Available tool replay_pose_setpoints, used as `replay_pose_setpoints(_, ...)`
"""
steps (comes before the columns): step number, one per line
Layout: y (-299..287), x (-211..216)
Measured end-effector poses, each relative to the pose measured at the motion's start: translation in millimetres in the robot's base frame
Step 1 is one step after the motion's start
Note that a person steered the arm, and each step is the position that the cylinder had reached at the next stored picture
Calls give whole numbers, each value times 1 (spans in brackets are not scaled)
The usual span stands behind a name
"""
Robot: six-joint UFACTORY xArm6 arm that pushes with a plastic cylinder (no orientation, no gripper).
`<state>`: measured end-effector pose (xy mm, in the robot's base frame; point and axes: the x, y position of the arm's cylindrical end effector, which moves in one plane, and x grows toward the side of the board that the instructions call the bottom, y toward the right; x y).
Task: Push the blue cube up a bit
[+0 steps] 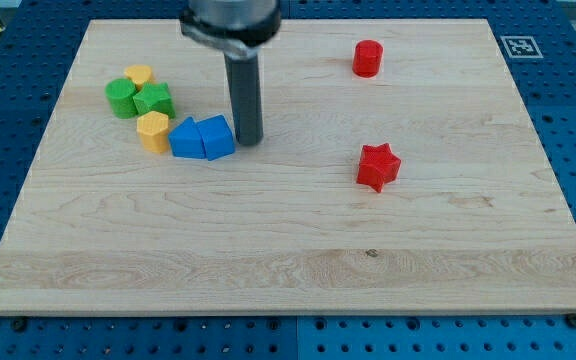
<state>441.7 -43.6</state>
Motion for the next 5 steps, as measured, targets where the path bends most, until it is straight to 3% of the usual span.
replay_pose_setpoints(1, 12, 50)
replay_pose_setpoints(2, 1, 53)
replay_pose_setpoints(3, -19, 19)
replay_pose_setpoints(5, -33, 13)
